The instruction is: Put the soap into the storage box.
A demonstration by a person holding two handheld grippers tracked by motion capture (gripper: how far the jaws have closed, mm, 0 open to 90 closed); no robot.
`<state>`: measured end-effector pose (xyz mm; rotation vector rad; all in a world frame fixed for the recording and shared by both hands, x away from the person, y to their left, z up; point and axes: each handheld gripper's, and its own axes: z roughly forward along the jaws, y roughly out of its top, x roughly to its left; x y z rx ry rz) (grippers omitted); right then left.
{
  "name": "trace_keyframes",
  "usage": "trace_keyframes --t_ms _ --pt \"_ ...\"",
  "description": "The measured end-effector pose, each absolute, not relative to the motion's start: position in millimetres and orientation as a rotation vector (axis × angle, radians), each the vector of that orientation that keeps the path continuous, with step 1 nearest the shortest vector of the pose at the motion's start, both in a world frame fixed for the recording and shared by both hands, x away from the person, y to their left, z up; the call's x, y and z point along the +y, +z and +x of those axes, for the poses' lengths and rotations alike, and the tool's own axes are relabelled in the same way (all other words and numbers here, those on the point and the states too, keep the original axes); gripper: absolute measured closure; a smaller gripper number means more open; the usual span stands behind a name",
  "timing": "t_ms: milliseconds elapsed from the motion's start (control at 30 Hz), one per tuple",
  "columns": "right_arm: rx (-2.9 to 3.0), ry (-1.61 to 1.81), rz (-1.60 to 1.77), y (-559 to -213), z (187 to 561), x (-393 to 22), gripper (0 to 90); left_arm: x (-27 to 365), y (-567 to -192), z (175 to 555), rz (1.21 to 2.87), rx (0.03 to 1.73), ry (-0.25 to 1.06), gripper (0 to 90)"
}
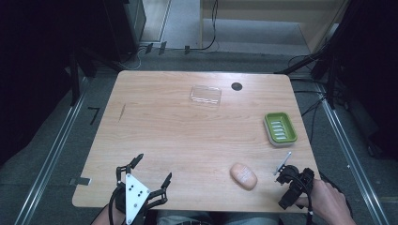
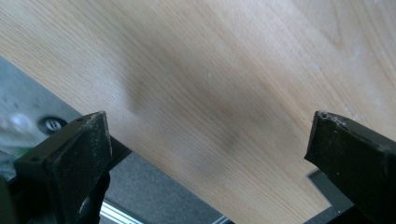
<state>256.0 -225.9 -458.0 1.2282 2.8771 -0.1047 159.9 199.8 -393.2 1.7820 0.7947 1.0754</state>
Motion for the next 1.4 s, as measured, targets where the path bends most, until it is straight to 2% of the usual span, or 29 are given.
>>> trace_keyframes --t_ms 333,800,1100,1400 --pt "2.880 -0.063 1.187 -450.6 254.8 -215.8 0.3 200.8 -393.1 160.0 1.775 0.800 1.063 9.9" --pt "2.879 -0.021 1.103 -444.2 264.1 -189.5 0.3 210.5 -391.9 161.3 1.700 0.913 1.010 10.0" --pt "2.899 -0.009 1.066 -443.2 269.3 -177.1 0.3 207.2 -393.4 164.8 1.734 0.941 1.010 10.0" --pt "2.918 -0.005 1.060 -443.3 273.8 -168.0 0.3 213.7 -392.6 165.6 1.664 0.969 1.012 9.9"
